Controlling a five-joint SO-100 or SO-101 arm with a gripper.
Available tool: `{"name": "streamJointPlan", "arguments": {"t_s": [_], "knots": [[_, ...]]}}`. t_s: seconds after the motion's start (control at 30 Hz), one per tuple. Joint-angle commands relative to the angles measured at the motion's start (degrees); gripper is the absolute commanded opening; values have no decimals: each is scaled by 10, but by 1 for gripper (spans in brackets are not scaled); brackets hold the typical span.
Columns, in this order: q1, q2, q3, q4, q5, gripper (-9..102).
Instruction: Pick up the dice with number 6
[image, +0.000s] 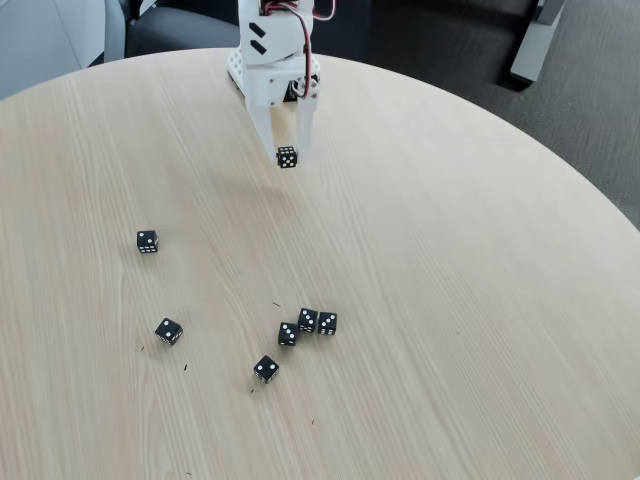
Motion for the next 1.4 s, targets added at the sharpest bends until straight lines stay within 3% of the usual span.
{"name": "streamJointPlan", "arguments": {"t_s": [0.0, 1.37], "knots": [[4, 8, -2, -1, 14, 0], [-3, 9, -3, -3, 74, 0]]}}
